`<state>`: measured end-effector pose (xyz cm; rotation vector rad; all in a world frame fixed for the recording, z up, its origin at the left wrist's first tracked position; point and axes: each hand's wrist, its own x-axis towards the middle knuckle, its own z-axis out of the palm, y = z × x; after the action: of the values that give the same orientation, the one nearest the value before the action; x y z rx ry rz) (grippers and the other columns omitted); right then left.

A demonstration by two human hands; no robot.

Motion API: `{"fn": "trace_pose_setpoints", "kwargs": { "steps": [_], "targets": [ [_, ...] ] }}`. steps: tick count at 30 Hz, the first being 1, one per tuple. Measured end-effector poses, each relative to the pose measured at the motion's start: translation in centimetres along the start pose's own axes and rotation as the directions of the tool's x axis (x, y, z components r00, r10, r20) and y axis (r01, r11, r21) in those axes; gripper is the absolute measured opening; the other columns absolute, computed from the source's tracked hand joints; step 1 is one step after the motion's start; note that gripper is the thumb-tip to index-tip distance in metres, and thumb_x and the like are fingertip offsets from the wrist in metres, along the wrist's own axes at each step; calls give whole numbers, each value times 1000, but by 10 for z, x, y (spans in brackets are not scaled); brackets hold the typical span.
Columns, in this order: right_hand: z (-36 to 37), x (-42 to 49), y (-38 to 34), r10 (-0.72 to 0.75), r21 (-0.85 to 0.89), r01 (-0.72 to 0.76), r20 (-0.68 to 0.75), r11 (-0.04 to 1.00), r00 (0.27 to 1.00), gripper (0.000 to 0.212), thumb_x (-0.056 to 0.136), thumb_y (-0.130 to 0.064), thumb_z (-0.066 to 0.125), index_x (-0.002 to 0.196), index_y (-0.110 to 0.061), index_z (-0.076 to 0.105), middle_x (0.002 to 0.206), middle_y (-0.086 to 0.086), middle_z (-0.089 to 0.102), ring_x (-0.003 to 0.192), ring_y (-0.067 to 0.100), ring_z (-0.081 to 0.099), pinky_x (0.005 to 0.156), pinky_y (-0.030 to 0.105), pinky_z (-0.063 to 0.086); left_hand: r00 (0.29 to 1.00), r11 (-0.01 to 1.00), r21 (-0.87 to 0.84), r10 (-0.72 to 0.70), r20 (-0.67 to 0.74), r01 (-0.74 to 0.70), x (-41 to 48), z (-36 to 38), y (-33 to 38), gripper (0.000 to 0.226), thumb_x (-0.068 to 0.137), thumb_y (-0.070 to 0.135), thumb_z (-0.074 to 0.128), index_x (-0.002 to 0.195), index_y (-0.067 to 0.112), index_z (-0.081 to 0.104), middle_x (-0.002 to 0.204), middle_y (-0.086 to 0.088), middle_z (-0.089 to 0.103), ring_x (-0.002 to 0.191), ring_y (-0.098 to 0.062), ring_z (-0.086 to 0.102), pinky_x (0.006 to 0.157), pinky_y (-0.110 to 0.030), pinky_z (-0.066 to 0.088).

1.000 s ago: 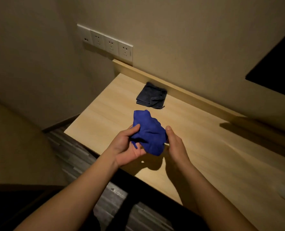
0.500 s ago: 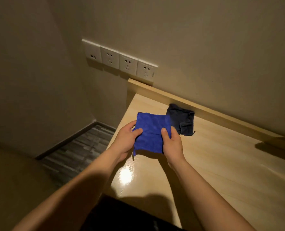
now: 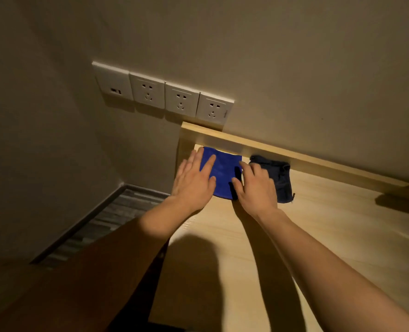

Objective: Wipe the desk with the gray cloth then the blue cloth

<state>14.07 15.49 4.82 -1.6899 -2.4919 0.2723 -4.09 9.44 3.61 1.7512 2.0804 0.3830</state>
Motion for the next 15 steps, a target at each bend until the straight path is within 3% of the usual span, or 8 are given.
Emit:
{"fn": "trace_pose_setpoints", "kwargs": {
  "steps": [3,6,10,15],
  "targets": [
    [9,10,2,-54,-115,70,139,991,989,63,106,-56,39,161,-26,29,167,3,31,155,27,22,120,50,25,993,990,90,109,42,-112,19,13,-11,65,114,47,28,171,25,7,180,-4,-7,164,-23,-11,133,-50,-3],
    [24,17,7,-22,-209,77,250,975,968,73,104,-69,15,166,-32,9,175,-3,7,160,23,-2,126,49,5,987,979,174,88,135,-111,35,29,-18,69,112,56,18,170,24,-3,179,-3,-12,163,-23,-16,129,-53,-10],
    [33,19,12,15,-238,52,269,970,963,76,99,-74,2,165,-37,-5,174,-9,-8,159,20,-12,125,52,-6,990,964,251,58,130,-89,42,42,-22,74,109,60,14,168,25,-11,177,-6,-20,162,-25,-19,127,-58,-13],
    [27,23,10,14,-238,51,264,970,964,75,100,-74,4,165,-38,-3,174,-8,-5,159,22,-13,124,56,-7,989,957,280,31,146,-71,46,34,-20,75,108,63,14,168,26,-14,176,-6,-22,162,-25,-21,124,-58,-17]
  ]
}}
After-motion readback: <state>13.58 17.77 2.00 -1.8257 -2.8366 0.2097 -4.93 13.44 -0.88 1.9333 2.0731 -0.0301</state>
